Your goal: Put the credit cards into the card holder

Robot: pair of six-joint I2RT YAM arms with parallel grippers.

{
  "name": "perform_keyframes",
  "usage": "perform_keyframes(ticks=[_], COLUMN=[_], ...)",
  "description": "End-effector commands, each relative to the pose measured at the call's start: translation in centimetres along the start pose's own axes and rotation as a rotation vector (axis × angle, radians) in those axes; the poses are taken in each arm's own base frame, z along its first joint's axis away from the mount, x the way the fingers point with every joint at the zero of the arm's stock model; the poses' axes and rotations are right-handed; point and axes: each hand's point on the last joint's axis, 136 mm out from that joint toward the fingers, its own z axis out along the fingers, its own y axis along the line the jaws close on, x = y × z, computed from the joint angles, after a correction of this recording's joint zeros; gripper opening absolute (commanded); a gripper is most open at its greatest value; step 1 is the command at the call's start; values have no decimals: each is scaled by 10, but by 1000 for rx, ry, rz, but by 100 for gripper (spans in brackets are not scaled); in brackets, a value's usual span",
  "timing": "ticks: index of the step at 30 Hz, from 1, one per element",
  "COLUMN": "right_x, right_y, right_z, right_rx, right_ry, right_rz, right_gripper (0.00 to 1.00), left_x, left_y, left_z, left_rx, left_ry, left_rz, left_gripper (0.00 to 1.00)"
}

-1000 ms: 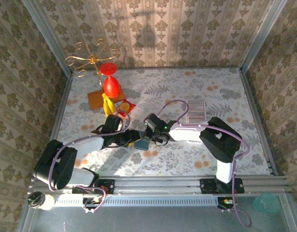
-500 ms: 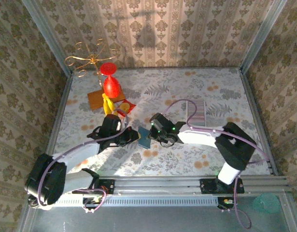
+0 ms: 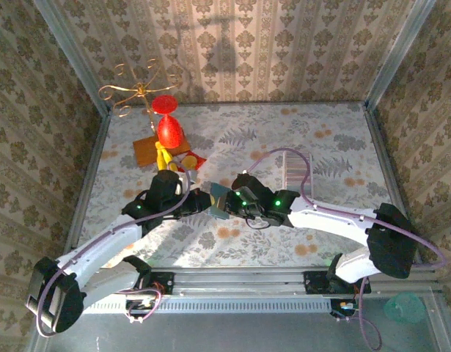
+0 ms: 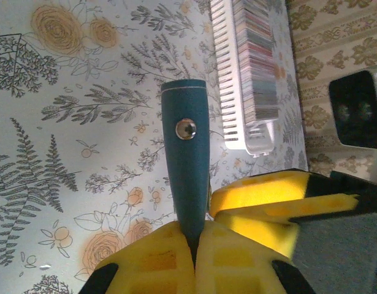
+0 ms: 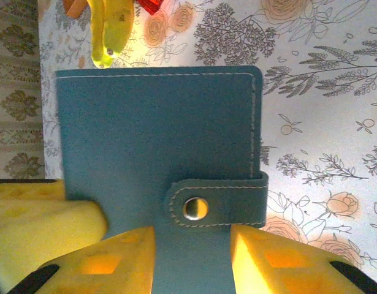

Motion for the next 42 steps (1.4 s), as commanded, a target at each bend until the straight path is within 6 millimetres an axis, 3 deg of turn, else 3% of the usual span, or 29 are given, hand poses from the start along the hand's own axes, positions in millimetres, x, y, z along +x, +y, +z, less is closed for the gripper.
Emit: perform_keyframes(ticks=[1,6,11,14,18,20,23,25,28,31,37,42], right_x=[-4,-14,-24,-28,-27,-22,-18,-20,-26,-29,-23,-24], right_y=[-15,-22,-13,-20,-63,-98,-128,-118,-70,-37,-13,-10], right_z=[-1,-2,-7,-9,-13,-21,-31,-30,-15,-21,-33,-36], right_rx=[80,94,109,153,372,546,678,602,275,63,-117,-123], right_ry=[-32,-95,-115,-131,-120,-96,-84,-107,-135,-159,-143,-139], right_rz=[11,67,15,14,24,34,59,62,38,34,7,-2], right_gripper=[36,37,39,33,23,18,16,19,36,47,53,59], left_x=[-13,-7,-2,-2,-3,-4,-4,-2,2,4,4,4], left_y=[-26,-33,-35,-37,-39,-38,-32,-27,-20,-18,-16,-18], left_z=[-11,-14,-14,-15,-16,-17,-17,-16,-12,-12,-10,-8], left_rx=[62,93,106,112,113,103,70,57,45,45,51,72], left_ry=[-54,-51,-37,-37,-35,-44,-51,-46,-34,-35,-38,-36], left_rz=[38,39,40,39,41,41,40,33,14,4,-17,-29], left_gripper=[0,0,0,0,0,0,0,0,0,0,0,0])
